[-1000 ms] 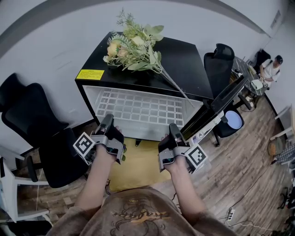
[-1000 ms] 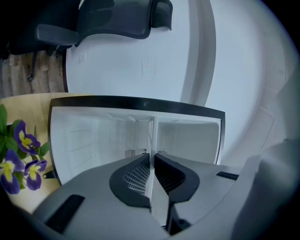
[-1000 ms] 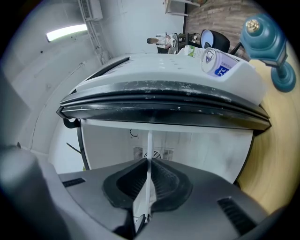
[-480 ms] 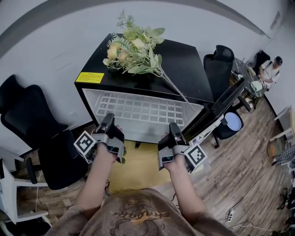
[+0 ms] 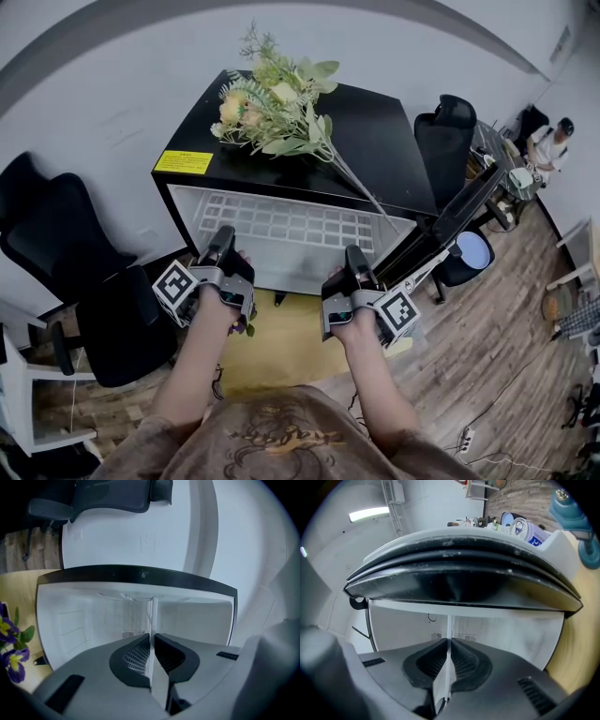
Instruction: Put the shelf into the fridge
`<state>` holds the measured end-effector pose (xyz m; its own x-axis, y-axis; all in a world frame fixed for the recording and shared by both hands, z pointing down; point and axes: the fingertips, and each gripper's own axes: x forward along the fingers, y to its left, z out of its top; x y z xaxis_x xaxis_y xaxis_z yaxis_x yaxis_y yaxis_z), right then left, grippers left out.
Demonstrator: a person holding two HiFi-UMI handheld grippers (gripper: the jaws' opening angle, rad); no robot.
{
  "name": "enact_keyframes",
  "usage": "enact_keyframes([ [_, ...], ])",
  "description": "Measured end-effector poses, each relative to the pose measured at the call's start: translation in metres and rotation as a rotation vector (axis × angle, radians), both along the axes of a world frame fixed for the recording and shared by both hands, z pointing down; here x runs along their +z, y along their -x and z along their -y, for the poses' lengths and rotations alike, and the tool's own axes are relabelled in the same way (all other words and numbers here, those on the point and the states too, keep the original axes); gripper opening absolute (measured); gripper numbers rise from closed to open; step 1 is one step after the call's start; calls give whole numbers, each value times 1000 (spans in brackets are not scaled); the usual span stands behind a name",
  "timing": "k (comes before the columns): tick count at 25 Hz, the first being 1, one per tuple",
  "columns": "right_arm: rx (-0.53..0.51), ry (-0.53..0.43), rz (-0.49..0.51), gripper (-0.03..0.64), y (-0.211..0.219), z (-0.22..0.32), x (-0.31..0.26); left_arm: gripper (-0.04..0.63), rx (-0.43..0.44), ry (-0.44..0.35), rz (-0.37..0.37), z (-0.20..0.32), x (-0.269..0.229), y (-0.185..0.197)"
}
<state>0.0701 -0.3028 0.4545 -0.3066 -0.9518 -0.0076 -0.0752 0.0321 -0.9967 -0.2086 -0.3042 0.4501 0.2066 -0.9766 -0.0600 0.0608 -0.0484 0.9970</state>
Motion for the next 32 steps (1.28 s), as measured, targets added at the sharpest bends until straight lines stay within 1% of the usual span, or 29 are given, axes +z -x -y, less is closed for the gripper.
enact_keyframes([
  [26, 24, -7, -9, 23, -1, 9, 0, 51, 15, -12, 9, 9, 1, 0],
  [32, 19, -17, -12, 23, -1, 9, -1, 51, 11, -13, -6, 9, 0, 0],
])
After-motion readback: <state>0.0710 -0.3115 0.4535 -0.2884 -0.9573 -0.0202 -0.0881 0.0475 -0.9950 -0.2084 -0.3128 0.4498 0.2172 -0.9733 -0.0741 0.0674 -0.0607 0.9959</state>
